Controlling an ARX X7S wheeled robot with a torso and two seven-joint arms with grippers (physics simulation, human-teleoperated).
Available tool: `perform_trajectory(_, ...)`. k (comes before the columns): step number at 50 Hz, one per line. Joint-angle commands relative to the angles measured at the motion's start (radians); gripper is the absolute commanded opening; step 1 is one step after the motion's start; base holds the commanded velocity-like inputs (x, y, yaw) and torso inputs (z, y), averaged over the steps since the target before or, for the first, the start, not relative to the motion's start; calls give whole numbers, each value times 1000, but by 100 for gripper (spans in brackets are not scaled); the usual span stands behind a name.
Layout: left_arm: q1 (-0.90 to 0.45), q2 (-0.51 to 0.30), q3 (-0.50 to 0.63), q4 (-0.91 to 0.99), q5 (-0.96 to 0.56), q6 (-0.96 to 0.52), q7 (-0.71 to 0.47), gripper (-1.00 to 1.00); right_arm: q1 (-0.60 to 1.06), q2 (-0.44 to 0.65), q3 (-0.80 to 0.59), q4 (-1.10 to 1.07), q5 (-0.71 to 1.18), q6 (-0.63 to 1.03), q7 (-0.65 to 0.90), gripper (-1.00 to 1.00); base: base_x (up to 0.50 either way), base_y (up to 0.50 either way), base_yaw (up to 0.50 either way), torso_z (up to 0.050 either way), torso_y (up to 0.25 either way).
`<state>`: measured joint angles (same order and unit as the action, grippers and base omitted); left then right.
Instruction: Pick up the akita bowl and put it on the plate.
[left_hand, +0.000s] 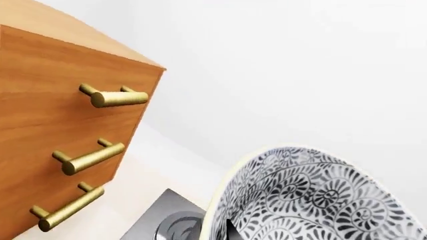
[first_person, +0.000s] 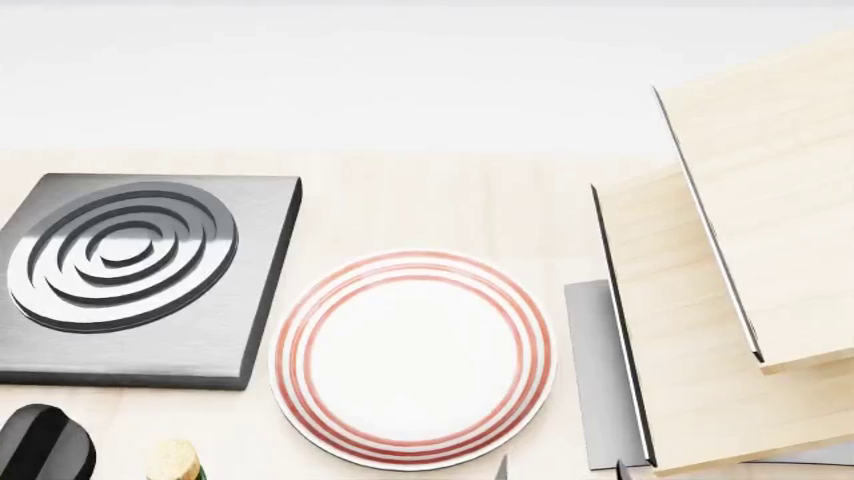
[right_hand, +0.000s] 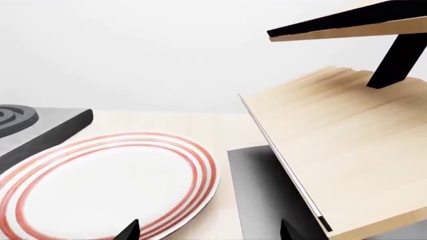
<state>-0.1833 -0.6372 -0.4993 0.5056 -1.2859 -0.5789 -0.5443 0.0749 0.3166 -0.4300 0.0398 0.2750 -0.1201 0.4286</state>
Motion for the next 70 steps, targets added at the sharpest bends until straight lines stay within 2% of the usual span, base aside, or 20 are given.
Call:
perform_trajectory(1, -35, 33, -15, -39, -60, 23, -9, -100, 1, 1, -3, 3, 1, -2, 1, 100, 0, 0, 0, 0, 0)
perform_trajectory(17, -97, 104, -10, -114, -103, 65, -17, -100, 4, 0, -8, 14, 3, -5, 1, 100, 0, 0, 0, 0, 0)
perform_trajectory(55, -168, 111, 42, -117, -121, 62, -47, -100, 11, 2, -17, 28, 9, -12, 0, 100, 0, 0, 0, 0, 1)
perform_trajectory(70, -229, 122, 133, -140, -78, 38, -58, -100, 13, 1, -21, 32, 11, -14, 2, 100, 0, 0, 0, 0, 1)
